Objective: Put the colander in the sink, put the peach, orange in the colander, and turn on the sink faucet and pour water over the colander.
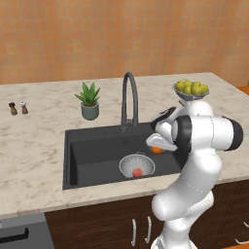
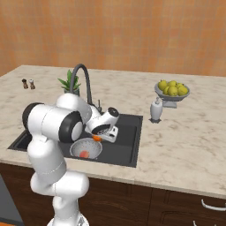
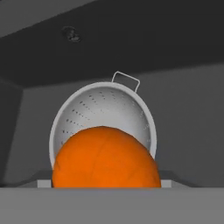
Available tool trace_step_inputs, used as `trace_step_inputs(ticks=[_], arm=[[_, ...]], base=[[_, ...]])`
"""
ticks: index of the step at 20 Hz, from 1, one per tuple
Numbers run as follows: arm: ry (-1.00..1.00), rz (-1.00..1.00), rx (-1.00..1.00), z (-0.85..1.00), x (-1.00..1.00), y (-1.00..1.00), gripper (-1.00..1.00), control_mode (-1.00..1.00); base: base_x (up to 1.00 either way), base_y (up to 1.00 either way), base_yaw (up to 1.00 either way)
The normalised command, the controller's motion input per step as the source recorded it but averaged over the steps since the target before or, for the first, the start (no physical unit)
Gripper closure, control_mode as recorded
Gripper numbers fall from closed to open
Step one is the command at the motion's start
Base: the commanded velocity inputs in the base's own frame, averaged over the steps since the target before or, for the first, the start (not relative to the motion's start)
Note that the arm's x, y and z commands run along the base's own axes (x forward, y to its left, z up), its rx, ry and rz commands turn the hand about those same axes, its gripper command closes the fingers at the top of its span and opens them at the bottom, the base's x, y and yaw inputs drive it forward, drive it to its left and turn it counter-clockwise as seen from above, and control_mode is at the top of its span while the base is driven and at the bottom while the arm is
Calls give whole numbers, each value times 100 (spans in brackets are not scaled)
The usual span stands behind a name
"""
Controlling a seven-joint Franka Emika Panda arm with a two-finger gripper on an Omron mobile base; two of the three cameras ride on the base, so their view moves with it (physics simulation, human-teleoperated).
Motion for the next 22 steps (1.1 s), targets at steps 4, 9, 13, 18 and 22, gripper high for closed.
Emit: trace_step_inputs(ticks=[4, 9, 13, 18, 22], arm=[[14, 0, 0, -36, 14, 2, 100, -100], [13, -1, 0, -32, 22, 11, 100, -100], [13, -1, 1, -37, 25, 11, 100, -100], [13, 0, 2, -39, 21, 8, 100, -100], [12, 0, 4, -39, 20, 7, 100, -100]], base=[[0, 0, 0], [0, 0, 0], [0, 0, 0], [0, 0, 0], [0, 0, 0]])
